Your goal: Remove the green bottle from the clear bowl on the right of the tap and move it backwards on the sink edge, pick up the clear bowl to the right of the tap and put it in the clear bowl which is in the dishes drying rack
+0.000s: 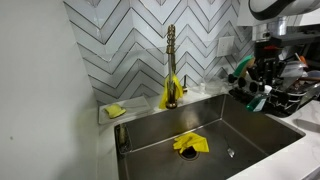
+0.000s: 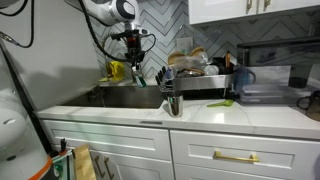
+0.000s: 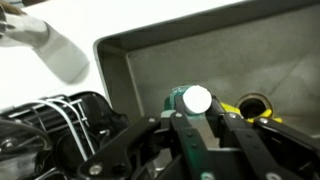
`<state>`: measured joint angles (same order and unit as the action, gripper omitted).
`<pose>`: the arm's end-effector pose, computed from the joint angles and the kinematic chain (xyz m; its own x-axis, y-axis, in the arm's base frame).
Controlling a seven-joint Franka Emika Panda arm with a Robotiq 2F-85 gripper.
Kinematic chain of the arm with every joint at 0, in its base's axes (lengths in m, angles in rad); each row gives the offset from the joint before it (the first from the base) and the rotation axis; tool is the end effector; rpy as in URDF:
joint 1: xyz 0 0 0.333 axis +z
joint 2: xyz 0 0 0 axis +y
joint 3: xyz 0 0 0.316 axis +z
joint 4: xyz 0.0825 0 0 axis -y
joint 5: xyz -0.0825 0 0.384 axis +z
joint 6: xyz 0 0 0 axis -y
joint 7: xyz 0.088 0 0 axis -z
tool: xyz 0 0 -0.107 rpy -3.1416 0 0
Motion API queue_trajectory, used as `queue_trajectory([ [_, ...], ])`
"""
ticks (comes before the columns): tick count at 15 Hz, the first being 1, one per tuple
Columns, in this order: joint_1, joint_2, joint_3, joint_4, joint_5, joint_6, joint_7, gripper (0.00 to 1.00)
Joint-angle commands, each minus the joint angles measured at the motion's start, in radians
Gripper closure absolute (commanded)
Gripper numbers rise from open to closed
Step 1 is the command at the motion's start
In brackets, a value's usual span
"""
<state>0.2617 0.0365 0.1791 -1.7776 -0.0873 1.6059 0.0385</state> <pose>0.5023 0.2256 0.5111 0.8996 0.3867 -0.2031 0.4098 -0.9081 0.0860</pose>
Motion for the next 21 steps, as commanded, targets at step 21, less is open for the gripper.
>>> queue_trajectory([
  [21, -0.148, -0.171, -0.105, -0.365, -0.158, 0.092, -0.500, 0.93],
])
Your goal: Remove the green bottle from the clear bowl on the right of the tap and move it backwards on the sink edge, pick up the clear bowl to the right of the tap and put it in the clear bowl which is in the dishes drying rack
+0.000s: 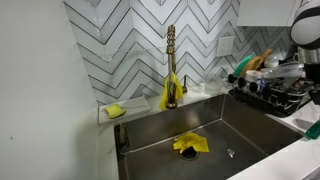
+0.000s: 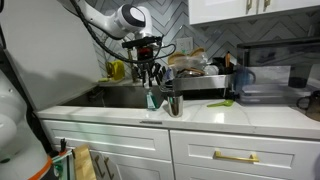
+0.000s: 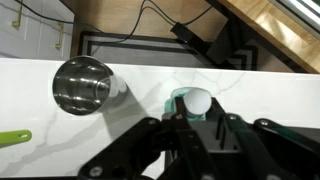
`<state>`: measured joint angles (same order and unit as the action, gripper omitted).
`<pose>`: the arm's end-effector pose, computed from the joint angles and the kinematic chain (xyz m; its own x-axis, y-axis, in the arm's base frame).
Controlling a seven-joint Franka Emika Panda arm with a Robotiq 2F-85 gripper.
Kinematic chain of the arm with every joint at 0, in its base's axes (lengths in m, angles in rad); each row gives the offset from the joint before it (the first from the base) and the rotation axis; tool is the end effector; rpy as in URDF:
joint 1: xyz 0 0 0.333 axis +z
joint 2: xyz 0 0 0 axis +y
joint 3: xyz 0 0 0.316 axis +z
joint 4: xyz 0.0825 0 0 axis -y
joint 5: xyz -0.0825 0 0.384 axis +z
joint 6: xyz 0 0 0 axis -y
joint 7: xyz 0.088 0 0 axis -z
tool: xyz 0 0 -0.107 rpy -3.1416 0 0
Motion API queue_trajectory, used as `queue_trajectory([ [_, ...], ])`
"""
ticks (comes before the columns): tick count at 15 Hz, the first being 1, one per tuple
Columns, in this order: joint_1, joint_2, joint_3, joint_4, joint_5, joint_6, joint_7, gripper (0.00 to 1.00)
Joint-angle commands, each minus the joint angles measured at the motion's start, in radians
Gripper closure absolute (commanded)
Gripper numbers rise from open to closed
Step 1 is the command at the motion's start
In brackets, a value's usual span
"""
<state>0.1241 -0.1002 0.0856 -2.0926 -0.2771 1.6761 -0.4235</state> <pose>0.4812 0.0760 0.4482 0.7141 0.5791 -0.3934 0.6608 -0.7431 0.1055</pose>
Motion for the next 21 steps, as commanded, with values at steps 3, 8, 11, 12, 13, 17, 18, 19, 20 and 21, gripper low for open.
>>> queue_trajectory([
  [3, -0.019, -0.041, -0.020, -0.067, 0.041, 0.013, -0.052, 0.93],
  [8, -0.023, -0.034, -0.024, -0.072, 0.048, 0.013, -0.050, 0.93],
  [11, -0.023, -0.033, -0.024, -0.074, 0.048, 0.009, -0.047, 0.93],
  [12, -0.023, -0.032, -0.024, -0.073, 0.047, 0.008, -0.041, 0.53],
  [13, -0.023, -0.033, -0.024, -0.071, 0.049, 0.006, -0.045, 0.46],
  [17, -0.013, -0.080, -0.013, -0.066, 0.069, -0.027, -0.020, 0.18],
  [18, -0.006, -0.105, -0.005, -0.064, 0.075, -0.043, -0.004, 0.10],
  [19, 0.004, -0.139, 0.006, -0.062, 0.085, -0.056, 0.020, 0.03],
  [20, 0.013, -0.166, 0.016, -0.052, 0.099, -0.069, 0.047, 0.00],
  [21, 0.023, -0.191, 0.029, -0.043, 0.104, -0.064, 0.077, 0.00],
])
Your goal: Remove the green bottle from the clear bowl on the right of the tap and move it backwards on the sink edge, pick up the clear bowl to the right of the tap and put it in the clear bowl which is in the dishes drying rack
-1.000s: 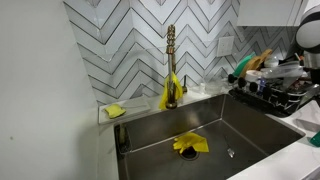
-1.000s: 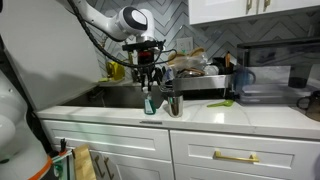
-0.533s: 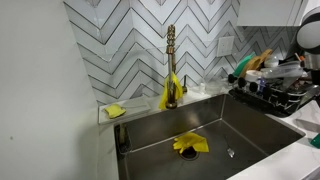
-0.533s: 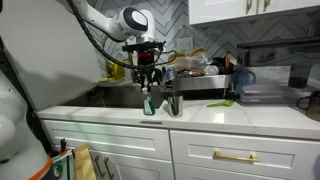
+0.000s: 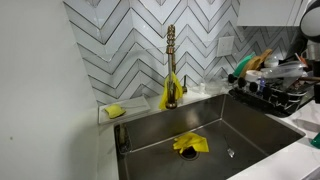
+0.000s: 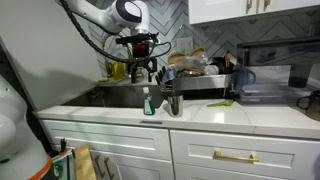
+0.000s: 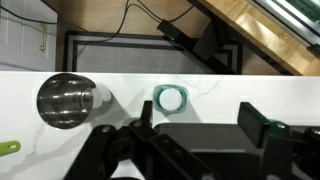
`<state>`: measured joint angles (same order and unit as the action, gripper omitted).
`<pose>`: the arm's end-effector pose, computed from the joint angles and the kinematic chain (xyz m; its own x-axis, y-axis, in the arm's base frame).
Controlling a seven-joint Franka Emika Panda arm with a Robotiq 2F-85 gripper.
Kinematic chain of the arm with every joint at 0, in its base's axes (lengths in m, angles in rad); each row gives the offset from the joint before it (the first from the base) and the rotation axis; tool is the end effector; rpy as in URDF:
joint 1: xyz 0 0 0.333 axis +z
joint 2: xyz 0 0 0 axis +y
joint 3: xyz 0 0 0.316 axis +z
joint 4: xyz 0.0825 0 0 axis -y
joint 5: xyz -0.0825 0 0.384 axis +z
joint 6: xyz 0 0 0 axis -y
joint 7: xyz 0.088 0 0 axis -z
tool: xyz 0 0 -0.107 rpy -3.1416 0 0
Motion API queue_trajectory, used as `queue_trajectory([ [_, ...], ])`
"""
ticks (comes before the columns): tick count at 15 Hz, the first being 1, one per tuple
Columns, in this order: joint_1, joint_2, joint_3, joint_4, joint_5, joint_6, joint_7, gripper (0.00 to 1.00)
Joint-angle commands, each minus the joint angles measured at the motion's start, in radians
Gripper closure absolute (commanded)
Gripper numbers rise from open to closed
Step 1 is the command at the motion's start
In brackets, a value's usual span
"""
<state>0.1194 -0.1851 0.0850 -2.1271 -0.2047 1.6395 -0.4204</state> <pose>0.4579 0.0755 0.4700 0.7414 0.5679 -0.3574 0.6262 -0.7770 0.0644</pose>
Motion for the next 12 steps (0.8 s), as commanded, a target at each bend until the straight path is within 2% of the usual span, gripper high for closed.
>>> queue_trajectory([
  [1, 0.043, -0.129, 0.048, 0.011, 0.038, -0.016, 0.103, 0.00],
  [5, 0.097, -0.096, 0.113, 0.154, -0.013, 0.101, 0.099, 0.00],
  [6, 0.086, -0.127, 0.093, 0.104, 0.007, 0.056, 0.090, 0.00],
  [12, 0.089, -0.117, 0.090, 0.118, 0.006, 0.059, 0.091, 0.00],
])
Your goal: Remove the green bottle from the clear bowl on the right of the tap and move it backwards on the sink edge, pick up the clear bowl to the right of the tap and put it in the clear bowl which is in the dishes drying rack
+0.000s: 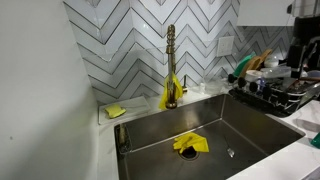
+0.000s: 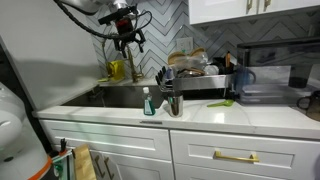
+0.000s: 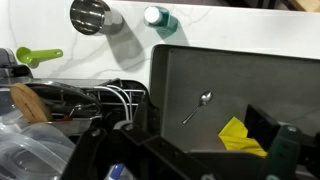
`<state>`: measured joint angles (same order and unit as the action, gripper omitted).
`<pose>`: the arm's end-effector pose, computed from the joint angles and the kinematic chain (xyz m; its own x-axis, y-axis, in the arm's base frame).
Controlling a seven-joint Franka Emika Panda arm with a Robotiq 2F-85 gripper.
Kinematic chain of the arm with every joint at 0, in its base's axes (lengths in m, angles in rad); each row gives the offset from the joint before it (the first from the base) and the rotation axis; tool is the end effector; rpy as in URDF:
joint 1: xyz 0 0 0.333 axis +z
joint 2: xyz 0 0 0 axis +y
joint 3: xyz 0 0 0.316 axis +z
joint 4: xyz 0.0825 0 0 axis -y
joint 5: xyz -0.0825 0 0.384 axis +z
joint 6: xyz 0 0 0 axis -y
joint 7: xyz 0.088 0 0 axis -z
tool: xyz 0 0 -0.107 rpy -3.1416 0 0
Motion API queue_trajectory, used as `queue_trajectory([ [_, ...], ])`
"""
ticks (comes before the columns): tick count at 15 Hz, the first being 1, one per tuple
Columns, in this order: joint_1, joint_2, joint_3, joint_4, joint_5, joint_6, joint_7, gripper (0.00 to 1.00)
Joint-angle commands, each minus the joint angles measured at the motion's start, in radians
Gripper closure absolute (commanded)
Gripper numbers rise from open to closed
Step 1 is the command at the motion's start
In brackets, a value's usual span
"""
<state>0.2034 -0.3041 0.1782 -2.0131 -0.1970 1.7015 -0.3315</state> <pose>0.4343 0.1645 0.5807 0.7479 0.6570 -0.0949 0.6588 -0.7172 0.2270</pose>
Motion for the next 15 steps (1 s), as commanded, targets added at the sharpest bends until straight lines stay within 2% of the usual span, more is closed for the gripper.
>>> queue_trajectory([
  [1, 0.005, 0.002, -0.003, 0.002, -0.001, -0.003, 0.002, 0.00],
  [3, 0.016, 0.036, 0.003, 0.041, -0.032, 0.093, -0.047, 0.00],
  [5, 0.024, 0.127, 0.012, 0.136, -0.066, 0.165, -0.117, 0.00],
  [8, 0.042, 0.275, 0.021, 0.289, -0.026, 0.260, -0.240, 0.00],
  [12, 0.053, 0.460, 0.057, 0.452, 0.057, 0.272, -0.410, 0.00],
  [15, 0.056, 0.582, 0.089, 0.547, 0.068, 0.250, -0.537, 0.00],
])
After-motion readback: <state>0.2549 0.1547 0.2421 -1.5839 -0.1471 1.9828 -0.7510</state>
